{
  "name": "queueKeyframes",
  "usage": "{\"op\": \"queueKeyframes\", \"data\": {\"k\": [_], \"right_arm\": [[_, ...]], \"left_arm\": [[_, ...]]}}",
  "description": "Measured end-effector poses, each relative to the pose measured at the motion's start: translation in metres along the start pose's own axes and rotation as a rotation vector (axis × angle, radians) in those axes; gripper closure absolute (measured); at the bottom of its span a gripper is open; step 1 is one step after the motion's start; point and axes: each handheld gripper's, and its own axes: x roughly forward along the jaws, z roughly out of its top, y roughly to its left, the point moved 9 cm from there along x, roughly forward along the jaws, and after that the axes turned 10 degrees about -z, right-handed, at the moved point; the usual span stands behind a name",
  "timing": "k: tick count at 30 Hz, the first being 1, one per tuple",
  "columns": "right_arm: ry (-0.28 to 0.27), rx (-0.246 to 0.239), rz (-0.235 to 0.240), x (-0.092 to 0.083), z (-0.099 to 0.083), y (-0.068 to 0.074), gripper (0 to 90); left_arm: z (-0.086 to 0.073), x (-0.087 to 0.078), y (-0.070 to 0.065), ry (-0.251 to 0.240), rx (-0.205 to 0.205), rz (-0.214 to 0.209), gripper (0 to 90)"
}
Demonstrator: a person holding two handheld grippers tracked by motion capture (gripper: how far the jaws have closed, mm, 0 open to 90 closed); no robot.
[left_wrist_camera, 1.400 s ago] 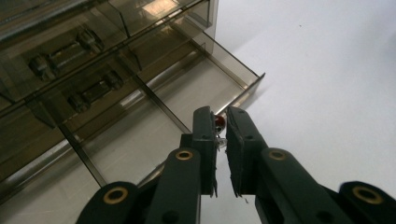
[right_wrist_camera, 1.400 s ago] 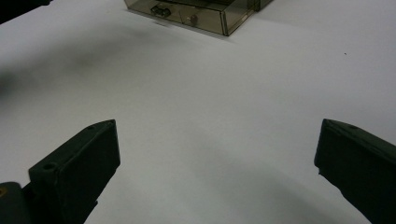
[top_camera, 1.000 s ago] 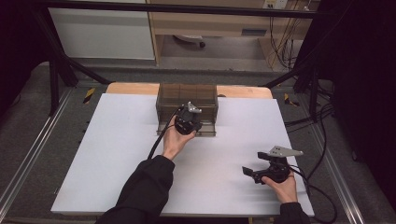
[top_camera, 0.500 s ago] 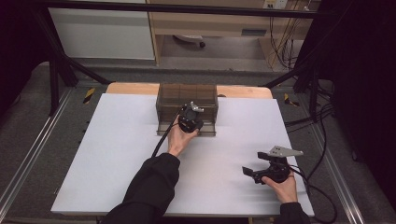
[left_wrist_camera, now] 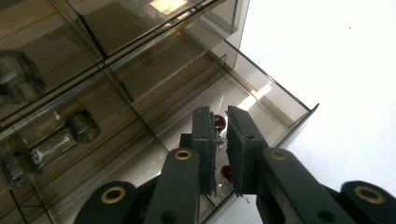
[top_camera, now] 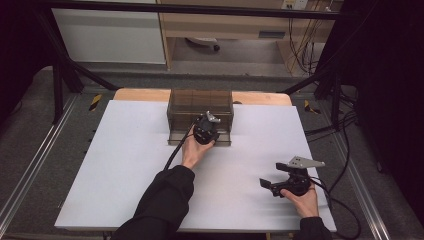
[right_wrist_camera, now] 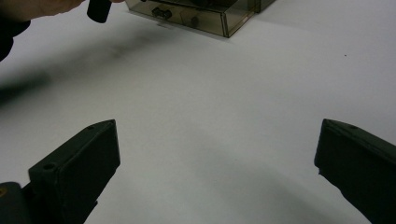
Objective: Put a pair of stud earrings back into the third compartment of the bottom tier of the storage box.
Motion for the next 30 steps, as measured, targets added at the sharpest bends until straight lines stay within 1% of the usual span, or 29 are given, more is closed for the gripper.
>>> {"op": "queueKeyframes", "data": {"k": [5, 7, 9, 13, 16, 17, 19, 24, 27, 30], "right_arm": [[0.000, 0.001, 0.001, 0.000, 0.000, 0.000, 0.8], [-0.002, 0.001, -0.001, 0.000, 0.000, 0.000, 0.8], [-0.002, 0.001, -0.001, 0.000, 0.000, 0.000, 0.8], [-0.002, 0.001, -0.001, 0.000, 0.000, 0.000, 0.8], [0.001, 0.000, 0.000, 0.000, 0.000, 0.000, 0.8], [0.001, 0.000, 0.001, 0.000, 0.000, 0.000, 0.8], [-0.002, 0.002, -0.001, 0.000, 0.000, 0.000, 0.8], [-0.002, 0.003, -0.002, 0.000, 0.000, 0.000, 0.8], [0.002, 0.000, -0.002, 0.000, 0.000, 0.000, 0.7], [0.002, 0.000, -0.001, 0.000, 0.000, 0.000, 0.8]], "left_arm": [[0.002, -0.003, -0.001, -0.015, -0.013, -0.007, 76.9], [0.003, -0.006, -0.002, -0.016, -0.015, -0.013, 73.4], [0.005, -0.009, -0.003, -0.025, -0.016, -0.014, 69.2], [0.004, -0.018, -0.006, -0.026, -0.013, -0.012, 58.2], [0.003, -0.026, -0.010, -0.041, -0.015, -0.030, 52.7], [0.003, -0.028, -0.011, -0.048, -0.014, -0.028, 50.3], [0.001, -0.034, -0.013, -0.054, -0.018, -0.036, 44.2], [-0.005, -0.044, -0.018, -0.050, 0.000, -0.054, 32.8], [-0.008, -0.050, -0.021, -0.067, -0.007, -0.078, 27.3], [-0.012, -0.057, -0.022, -0.078, 0.004, -0.072, 22.5]]}}
